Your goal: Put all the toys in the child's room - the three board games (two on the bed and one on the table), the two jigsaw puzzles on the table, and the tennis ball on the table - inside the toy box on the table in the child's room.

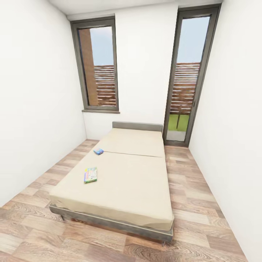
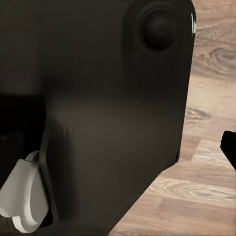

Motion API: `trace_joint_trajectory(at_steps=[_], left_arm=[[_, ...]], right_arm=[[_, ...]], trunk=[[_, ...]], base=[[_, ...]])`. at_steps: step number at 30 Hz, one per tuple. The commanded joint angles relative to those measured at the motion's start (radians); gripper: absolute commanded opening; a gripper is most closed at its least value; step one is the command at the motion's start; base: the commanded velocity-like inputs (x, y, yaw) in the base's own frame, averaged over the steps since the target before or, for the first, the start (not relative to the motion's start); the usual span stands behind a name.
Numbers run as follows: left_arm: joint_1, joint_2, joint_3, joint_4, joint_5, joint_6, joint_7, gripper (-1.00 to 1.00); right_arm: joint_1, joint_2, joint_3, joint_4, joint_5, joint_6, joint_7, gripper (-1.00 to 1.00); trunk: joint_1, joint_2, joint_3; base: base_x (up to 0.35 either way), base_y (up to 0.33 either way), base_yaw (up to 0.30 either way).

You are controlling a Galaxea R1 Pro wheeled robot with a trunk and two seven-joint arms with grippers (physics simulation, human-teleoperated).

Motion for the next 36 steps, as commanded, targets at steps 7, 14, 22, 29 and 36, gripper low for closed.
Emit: trace_joint_trajectory(at_steps=[7, 14, 22, 29, 36], left_arm=[[0.000, 0.001, 0.001, 0.000, -0.001, -0.001, 0.000, 1.00], [0.000, 0.002, 0.005, -0.001, -0.001, -0.003, 0.000, 1.00], [0.000, 0.004, 0.006, -0.036, -0.001, -0.008, 0.000, 1.00], [-0.001, 0.009, 0.007, -0.074, -0.001, -0.008, 0.001, 1.00], [-0.002, 0.030, 0.009, -0.133, -0.001, -0.006, 0.000, 1.00]], right_arm=[[0.000, -0.004, 0.004, 0.000, 0.003, -0.002, -0.001, 1.00], [0.000, -0.009, 0.007, 0.000, 0.005, -0.002, -0.001, 1.00], [0.000, -0.009, 0.006, 0.000, 0.005, -0.002, -0.001, 1.00], [0.000, -0.003, 0.006, 0.000, 0.004, -0.002, -0.001, 1.00], [0.000, -0.007, 0.002, 0.000, 0.004, -0.002, -0.001, 1.00]], trunk=[[-0.027, 0.049, 0.021], [-0.054, 0.098, 0.043], [-0.084, 0.154, 0.068], [-0.111, 0.203, 0.090], [-0.138, 0.252, 0.112]], base=[[0.000, 0.000, 0.000], [0.000, 0.000, 0.000], [0.000, 0.000, 0.000], [0.000, 0.000, 0.000], [0.000, 0.000, 0.000]])
